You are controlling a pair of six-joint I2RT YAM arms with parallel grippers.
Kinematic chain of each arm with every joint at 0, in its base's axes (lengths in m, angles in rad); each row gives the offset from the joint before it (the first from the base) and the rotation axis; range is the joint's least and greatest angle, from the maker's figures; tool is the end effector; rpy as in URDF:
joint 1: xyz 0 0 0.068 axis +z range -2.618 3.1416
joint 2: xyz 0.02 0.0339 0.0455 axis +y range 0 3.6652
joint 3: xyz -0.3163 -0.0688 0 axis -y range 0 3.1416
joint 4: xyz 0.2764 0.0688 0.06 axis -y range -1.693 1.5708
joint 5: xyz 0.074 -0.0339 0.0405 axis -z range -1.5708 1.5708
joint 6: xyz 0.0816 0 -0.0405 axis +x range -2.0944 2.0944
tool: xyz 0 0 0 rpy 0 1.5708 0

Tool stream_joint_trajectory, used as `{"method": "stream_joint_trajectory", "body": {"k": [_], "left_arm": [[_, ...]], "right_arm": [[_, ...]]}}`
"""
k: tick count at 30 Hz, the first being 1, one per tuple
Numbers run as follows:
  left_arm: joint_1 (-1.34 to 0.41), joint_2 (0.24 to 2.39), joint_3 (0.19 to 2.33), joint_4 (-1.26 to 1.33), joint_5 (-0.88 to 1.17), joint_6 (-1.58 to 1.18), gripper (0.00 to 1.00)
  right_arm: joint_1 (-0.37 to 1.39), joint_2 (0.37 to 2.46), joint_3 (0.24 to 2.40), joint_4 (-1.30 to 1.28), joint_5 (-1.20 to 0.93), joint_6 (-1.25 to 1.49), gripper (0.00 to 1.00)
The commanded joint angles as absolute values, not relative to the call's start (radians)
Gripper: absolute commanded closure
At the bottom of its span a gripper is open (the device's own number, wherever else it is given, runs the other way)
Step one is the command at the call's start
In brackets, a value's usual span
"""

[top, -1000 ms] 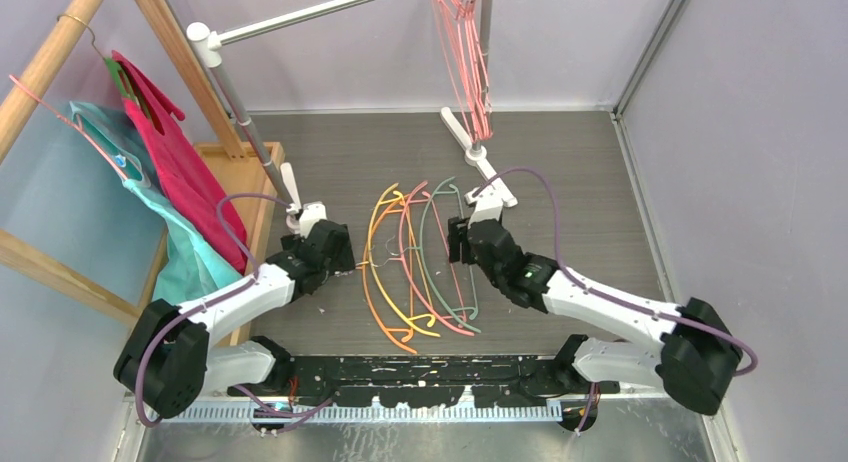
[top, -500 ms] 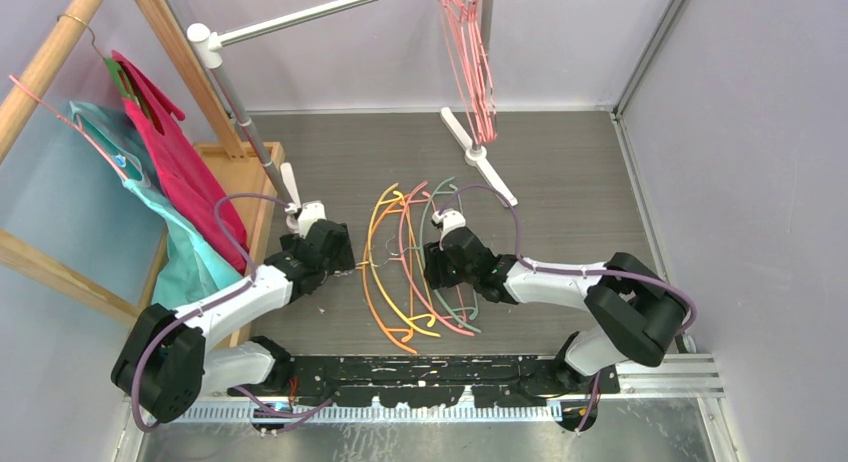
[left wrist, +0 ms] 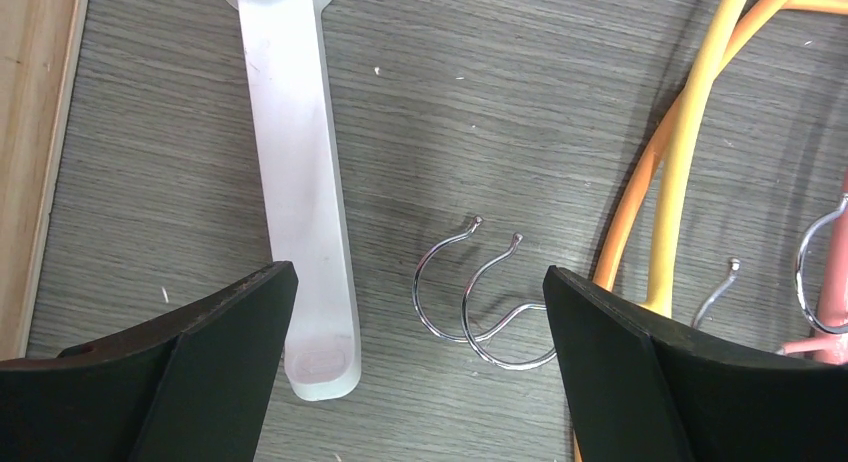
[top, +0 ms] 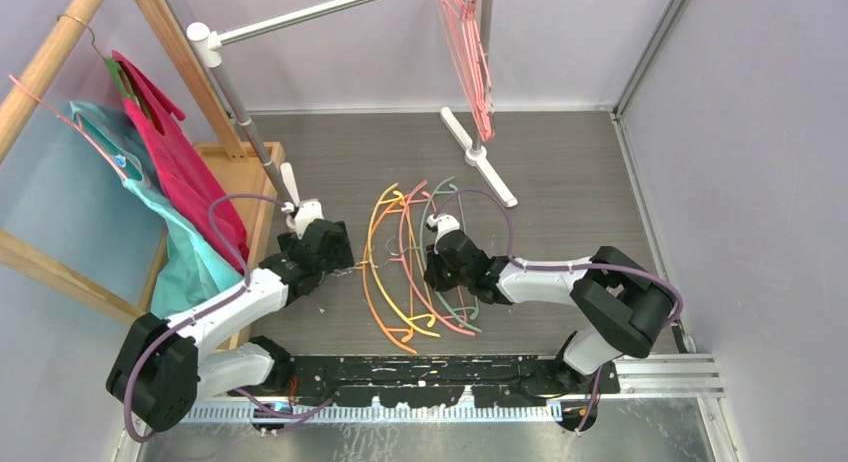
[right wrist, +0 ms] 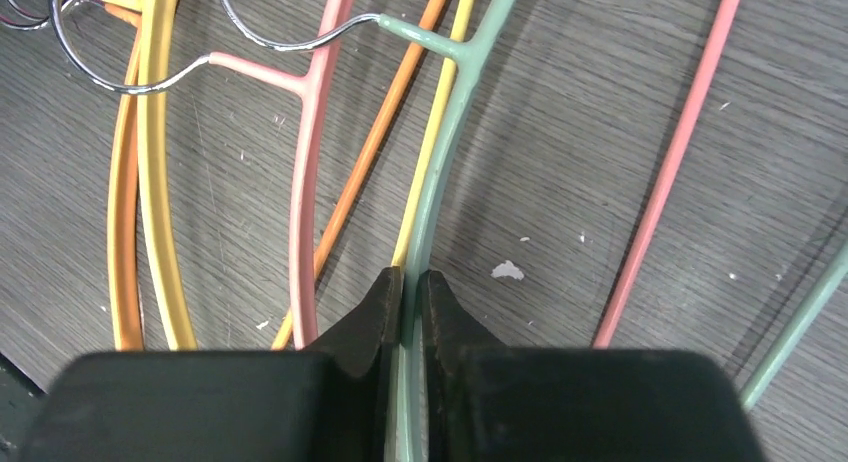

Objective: Organize the hangers

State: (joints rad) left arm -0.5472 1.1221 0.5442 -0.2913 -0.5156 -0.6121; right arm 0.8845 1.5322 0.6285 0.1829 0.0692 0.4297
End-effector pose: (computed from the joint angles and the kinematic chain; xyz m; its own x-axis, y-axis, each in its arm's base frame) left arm 0.2265 -0.0909 0.1870 -0.6378 -0.1968 -0.7446 -0.2267 0.9719 -0.0626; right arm 0.2215 0.2615 0.1470 -0.6880 -0.1841 -0.7020 -0.4974 0.8239 0.2715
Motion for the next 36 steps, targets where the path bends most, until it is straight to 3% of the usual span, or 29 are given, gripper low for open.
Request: {"method": "stream_joint_trajectory", "body": {"k": [1,8,16,24,36], "left_arm": [[-0.541,1.076,0.558,-0.298,-0.531,-0.610,0.02],[-0.542,1.036,0.552,-0.316,-0.536,-0.612,0.02],[-0.541,1.022,0.539,-0.315,-0.537,-0.621,0.02],[-0.541,1.026,0.535,-0.305,-0.539,-0.620,0.02],[-0.542,1.019,0.548,-0.298,-0.531,-0.605,0.02]], "right_arm": [[0.889,1.490,0.648,0.216,0.112,0.443,0.97],[0.888,1.290,0.651,0.199,0.210,0.450,0.99],[0.887,1.217,0.828,0.321,0.073,0.544,0.99],[0.892,1.384,1.144,0.443,-0.070,0.648,0.99],[0.898,1.673,1.657,0.364,-0.114,0.571,0.99]]}}
